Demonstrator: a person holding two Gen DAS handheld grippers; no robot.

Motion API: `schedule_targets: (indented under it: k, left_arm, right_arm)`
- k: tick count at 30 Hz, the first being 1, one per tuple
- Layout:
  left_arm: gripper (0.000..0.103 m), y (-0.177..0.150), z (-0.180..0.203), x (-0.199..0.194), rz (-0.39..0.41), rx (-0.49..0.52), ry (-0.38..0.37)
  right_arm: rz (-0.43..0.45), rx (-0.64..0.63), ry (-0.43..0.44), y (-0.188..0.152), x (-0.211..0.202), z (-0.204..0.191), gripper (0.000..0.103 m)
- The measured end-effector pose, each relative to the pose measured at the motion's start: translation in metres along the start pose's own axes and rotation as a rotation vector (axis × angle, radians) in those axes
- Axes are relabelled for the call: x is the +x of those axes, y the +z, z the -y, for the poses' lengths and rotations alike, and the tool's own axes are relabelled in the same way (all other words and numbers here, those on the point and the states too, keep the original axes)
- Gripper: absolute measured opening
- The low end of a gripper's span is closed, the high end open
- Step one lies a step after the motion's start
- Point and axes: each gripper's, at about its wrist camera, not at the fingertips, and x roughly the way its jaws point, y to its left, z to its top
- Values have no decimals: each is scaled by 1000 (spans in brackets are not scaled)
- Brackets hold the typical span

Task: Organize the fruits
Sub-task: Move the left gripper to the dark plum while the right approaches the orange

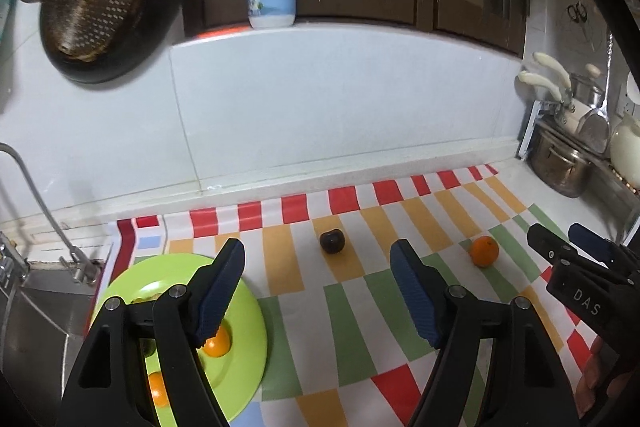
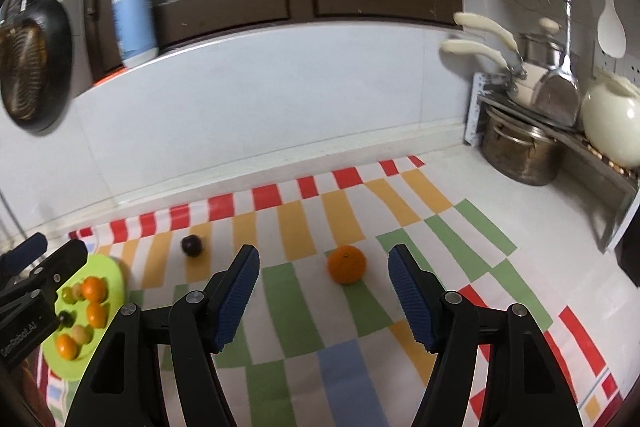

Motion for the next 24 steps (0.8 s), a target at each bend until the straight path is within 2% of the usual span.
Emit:
schedule_targets:
  k: [11,18,24]
  left_arm:
    - [75,-4,6,49,-47,-1,10]
    - [75,-7,7,93,-128,-30,-19]
    - [75,-5,6,125,-182,-54,-7]
  right_arm:
    - [-71,60,-62,-11,51,12,68]
    - [-145,92,-97,-18,84,16,68]
    - [-198,114,-125,-18,109,16,68]
